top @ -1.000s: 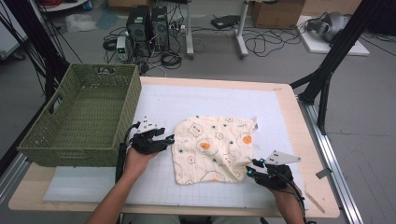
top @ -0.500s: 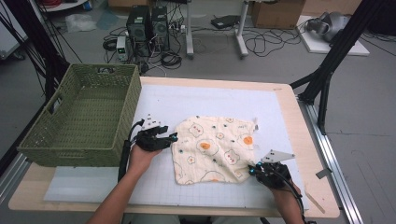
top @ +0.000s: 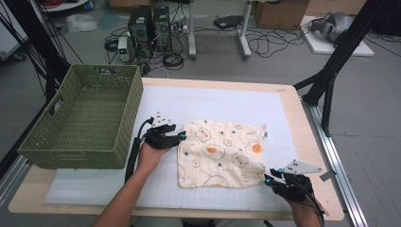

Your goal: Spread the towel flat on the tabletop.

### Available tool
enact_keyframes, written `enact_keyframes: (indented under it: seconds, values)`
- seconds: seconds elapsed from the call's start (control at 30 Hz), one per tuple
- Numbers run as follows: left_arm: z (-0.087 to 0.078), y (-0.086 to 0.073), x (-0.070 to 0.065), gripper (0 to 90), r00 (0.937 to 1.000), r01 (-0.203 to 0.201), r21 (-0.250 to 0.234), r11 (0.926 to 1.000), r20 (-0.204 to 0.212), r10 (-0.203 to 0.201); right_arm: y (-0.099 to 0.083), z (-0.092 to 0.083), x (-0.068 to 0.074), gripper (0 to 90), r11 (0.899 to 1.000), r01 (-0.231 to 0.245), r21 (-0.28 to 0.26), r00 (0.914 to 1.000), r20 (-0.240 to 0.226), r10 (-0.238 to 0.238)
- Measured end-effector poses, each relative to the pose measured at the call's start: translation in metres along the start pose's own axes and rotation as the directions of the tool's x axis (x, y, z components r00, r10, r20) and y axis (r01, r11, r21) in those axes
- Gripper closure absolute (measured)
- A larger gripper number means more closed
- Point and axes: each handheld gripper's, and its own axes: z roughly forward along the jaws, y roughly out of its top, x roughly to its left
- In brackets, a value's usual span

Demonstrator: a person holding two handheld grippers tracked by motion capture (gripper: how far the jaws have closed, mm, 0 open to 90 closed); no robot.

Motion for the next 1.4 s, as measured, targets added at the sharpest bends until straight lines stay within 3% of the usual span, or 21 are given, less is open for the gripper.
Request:
enact_keyframes:
  seconds: [0.1,0.17,0.23,0.33,0.4,0.43,0.47,0.5,0.53,0.57,0.6,0.73,0.77,0.83,0.87,0.93,1.03,1.13,1.23,1.3,1.4]
  values:
    - [0.014,0.005,0.003,45.4,0.9997,-0.011,0.046,0.9989,-0.021,0.012,0.002,-0.001,0.0,60.2,0.999,-0.001,-0.034,1.0,0.002,0.001]
    - [0.024,0.007,0.005,45.5,0.9995,0.025,0.054,0.9982,-0.019,-0.024,0.004,0.0,0.0,58.3,0.999,-0.003,-0.053,1.0,0.001,0.003]
    - [0.034,0.009,0.005,45.3,0.9992,0.034,0.07,0.9969,-0.025,-0.033,0.006,0.001,0.0,57.5,0.998,-0.006,-0.062,1.0,0.0,0.006]
    - [0.046,0.007,0.002,48.5,0.9996,0.02,0.115,0.9932,-0.022,-0.017,0.006,0.001,0.0,56.0,0.997,0.002,-0.073,1.0,0.005,-0.001]
    - [0.052,0.003,-0.003,57.0,0.9998,-0.013,0.165,0.9863,-0.01,0.015,0.006,0.001,-0.001,55.5,0.997,-0.002,-0.082,1.0,0.01,0.003]
    - [0.052,0.002,-0.007,68.5,0.9986,-0.047,0.167,0.9848,-0.017,0.05,0.006,0.0,-0.002,55.5,0.996,-0.003,-0.088,0.9999,0.01,0.004]
    - [0.05,0.002,-0.009,68.5,0.9966,-0.08,0.173,0.9815,-0.004,0.082,0.006,0.0,-0.002,55.5,0.996,-0.003,-0.088,0.9999,0.01,0.004]
    - [0.049,0.001,-0.012,83.8,0.994,-0.109,0.178,0.978,0.015,0.108,0.006,0.0,-0.003,55.3,0.996,-0.003,-0.088,1.0,0.009,0.004]
    - [0.046,0.001,-0.016,84.7,0.9868,-0.161,0.188,0.969,0.015,0.161,0.005,0.0,-0.003,55.3,0.996,-0.005,-0.088,0.9999,0.009,0.006]
    - [0.042,-0.001,-0.019,84.7,0.982,-0.187,0.184,0.9649,0.01,0.189,0.005,0.0,-0.004,55.3,0.996,-0.005,-0.086,0.9999,0.011,0.006]
    - [0.036,-0.002,-0.021,84.6,0.9807,-0.195,0.18,0.9641,0.017,0.195,0.005,0.0,-0.004,55.3,0.996,-0.005,-0.085,0.9999,0.01,0.006]
    - [0.014,-0.013,-0.029,84.8,0.9631,-0.268,0.163,0.9496,0.017,0.269,0.005,0.0,-0.004,55.0,0.996,-0.006,-0.084,0.9999,0.011,0.007]
    - [0.009,-0.016,-0.03,84.7,0.962,-0.272,0.164,0.9481,0.028,0.271,0.005,0.0,-0.004,54.9,0.996,-0.005,-0.084,0.9999,0.009,0.006]
    - [0.003,-0.021,-0.03,80.7,0.9675,-0.252,0.171,0.9525,0.065,0.244,0.006,0.001,-0.002,54.8,0.997,-0.004,-0.083,1.0,0.007,0.005]
    - [0.0,-0.022,-0.028,74.2,0.9726,-0.226,0.171,0.959,0.096,0.212,0.006,0.001,-0.002,54.7,0.997,0.002,-0.082,1.0,0.008,-0.001]
    - [-0.004,-0.019,-0.024,61.3,0.9811,-0.185,0.143,0.9722,0.083,0.175,0.007,0.002,-0.002,54.7,0.997,0.002,-0.081,1.0,0.007,-0.001]
    - [-0.011,-0.011,-0.013,50.4,0.9958,-0.072,0.044,0.9964,0.06,0.069,0.009,0.002,-0.001,53.6,0.996,0.004,-0.085,0.9999,0.01,-0.004]
    - [-0.017,-0.005,0.0,48.6,0.9988,0.018,-0.021,0.9996,0.045,-0.017,0.009,0.003,-0.001,53.1,0.996,0.012,-0.084,0.9997,0.021,-0.01]
    - [-0.013,0.0,0.008,48.8,0.9997,0.026,-0.021,0.9994,0.005,-0.025,0.008,0.003,-0.002,51.2,0.995,-0.002,-0.096,0.9998,0.019,0.004]
    - [-0.008,0.001,0.013,48.9,0.9984,0.051,-0.052,0.9973,-0.019,-0.052,0.009,0.003,-0.003,49.2,0.994,-0.008,-0.11,0.9998,0.014,0.01]
    - [0.008,0.003,0.018,48.5,0.9975,0.06,0.011,0.9982,-0.04,-0.059,0.01,0.002,-0.002,45.5,0.992,-0.01,-0.129,0.9998,0.018,0.013]
